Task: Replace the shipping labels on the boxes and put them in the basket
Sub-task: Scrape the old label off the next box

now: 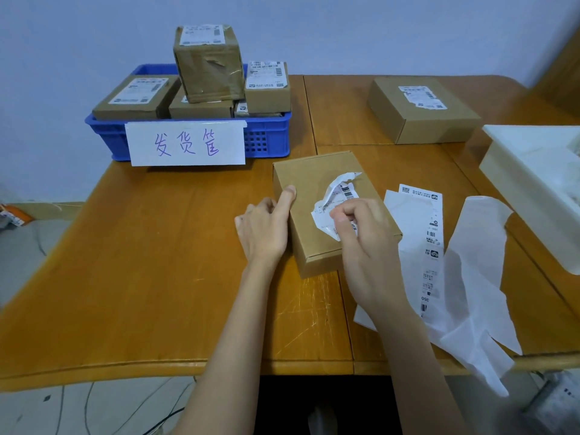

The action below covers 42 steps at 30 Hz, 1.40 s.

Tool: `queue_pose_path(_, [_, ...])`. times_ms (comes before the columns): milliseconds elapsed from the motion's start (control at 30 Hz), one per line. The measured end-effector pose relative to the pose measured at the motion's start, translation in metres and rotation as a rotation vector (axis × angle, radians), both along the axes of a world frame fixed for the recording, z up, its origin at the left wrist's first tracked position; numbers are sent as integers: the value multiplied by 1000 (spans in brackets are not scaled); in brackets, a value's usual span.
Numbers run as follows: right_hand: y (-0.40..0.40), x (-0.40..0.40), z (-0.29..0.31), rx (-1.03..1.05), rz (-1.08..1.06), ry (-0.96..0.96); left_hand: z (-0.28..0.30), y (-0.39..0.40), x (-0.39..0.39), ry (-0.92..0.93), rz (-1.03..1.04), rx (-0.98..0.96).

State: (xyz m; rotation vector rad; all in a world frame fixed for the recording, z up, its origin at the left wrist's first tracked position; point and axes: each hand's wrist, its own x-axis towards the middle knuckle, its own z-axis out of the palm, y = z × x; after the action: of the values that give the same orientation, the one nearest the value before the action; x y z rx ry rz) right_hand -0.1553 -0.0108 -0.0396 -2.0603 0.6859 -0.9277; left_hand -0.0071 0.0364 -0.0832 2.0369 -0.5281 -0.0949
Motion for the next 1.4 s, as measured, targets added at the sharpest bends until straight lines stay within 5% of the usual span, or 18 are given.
queue_pose_path(233, [-5, 3, -9, -184, -18, 31, 0, 0, 0, 2, -3, -12])
queue_pose_path(700, [0, 2, 5, 76, -4, -42, 0, -1, -1, -16, 3, 6])
queue_pose_path(867, [-3, 10, 0, -251, -117, 97, -1, 1, -1, -15, 4, 8])
queue_pose_path(1400, [-7, 9, 1, -75, -41, 43, 0, -2, -2, 10, 42, -7])
